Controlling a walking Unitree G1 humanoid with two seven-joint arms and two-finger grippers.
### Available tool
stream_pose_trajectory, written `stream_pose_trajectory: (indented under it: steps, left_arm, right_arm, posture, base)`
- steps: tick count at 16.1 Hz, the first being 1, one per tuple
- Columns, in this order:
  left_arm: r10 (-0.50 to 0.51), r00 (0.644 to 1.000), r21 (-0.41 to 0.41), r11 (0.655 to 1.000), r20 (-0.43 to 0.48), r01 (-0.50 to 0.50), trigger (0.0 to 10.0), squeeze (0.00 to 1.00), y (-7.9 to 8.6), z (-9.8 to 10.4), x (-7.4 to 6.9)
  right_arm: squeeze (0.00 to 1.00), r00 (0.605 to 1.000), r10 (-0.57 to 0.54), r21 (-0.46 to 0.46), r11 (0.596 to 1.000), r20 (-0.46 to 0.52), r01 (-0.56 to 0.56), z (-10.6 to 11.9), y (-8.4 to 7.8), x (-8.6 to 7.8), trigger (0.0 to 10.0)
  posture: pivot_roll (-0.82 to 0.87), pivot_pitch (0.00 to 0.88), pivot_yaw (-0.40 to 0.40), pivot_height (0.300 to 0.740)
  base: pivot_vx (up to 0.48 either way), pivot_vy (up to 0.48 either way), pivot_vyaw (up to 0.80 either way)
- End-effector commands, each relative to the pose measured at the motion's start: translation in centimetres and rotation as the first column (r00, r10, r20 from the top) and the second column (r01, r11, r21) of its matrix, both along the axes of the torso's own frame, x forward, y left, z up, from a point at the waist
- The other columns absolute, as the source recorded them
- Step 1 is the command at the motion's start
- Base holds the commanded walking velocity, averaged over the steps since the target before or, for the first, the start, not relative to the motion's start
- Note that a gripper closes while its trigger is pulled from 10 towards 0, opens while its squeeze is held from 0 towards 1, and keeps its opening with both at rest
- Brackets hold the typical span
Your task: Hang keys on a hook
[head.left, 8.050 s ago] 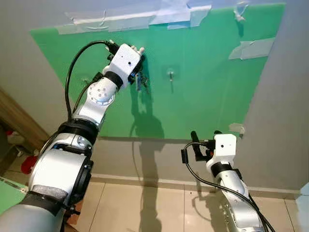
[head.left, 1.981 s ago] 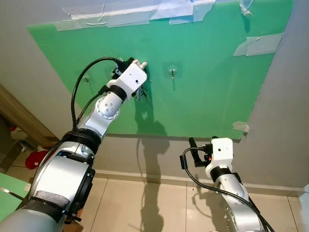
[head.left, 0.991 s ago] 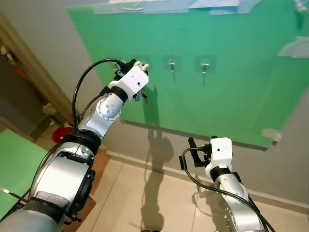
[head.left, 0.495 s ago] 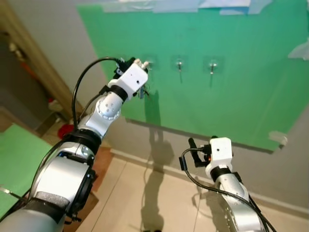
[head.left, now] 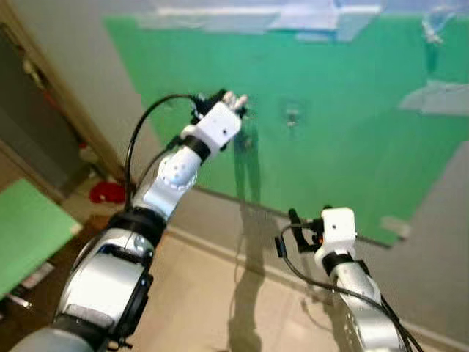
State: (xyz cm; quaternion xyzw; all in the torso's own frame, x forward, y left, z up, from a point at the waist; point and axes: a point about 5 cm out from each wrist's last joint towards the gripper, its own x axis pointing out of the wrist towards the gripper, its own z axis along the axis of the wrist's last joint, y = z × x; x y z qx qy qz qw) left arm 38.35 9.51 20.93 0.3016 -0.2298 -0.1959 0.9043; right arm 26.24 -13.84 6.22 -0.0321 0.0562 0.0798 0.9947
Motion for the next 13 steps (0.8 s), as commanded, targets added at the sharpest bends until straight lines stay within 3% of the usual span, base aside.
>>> stream_pose_trajectory:
  steps: [1, 5, 13]
  left_arm:
    - [0.032, 0.999, -0.01, 0.999, -0.01, -0.032, 0.0, 0.0, 1.2, 0.0, 0.1]
    - [0.038, 0.999, -0.007, 0.999, -0.01, -0.038, 0.0, 0.0, 1.2, 0.1, 0.1]
    - [-0.013, 0.999, 0.026, 1.0, 0.03, 0.012, 0.0, 0.0, -0.4, 1.7, 0.0]
  right_arm:
    - [0.0, 0.999, 0.05, -0.001, 0.999, 0.01, -0.05, 0.4, 1.2, 0.3, 10.0]
    - [0.0, 0.999, 0.05, 0.001, 0.999, 0.003, -0.05, 0.4, 1.0, 0.6, 10.0]
    - [0.0, 0.998, 0.061, 0.01, 0.998, 0.01, -0.062, 0.6, 1.3, 0.9, 10.0]
  posture:
    - [-0.09, 0.037, 0.164, 0.74]
    - [-0.09, 0.027, 0.15, 0.74]
    - [-0.09, 0.018, 0.137, 0.74]
  base:
    - [0.0, 0.0, 0.76]
    - [0.0, 0.0, 0.74]
    - [0.0, 0.0, 0.0]
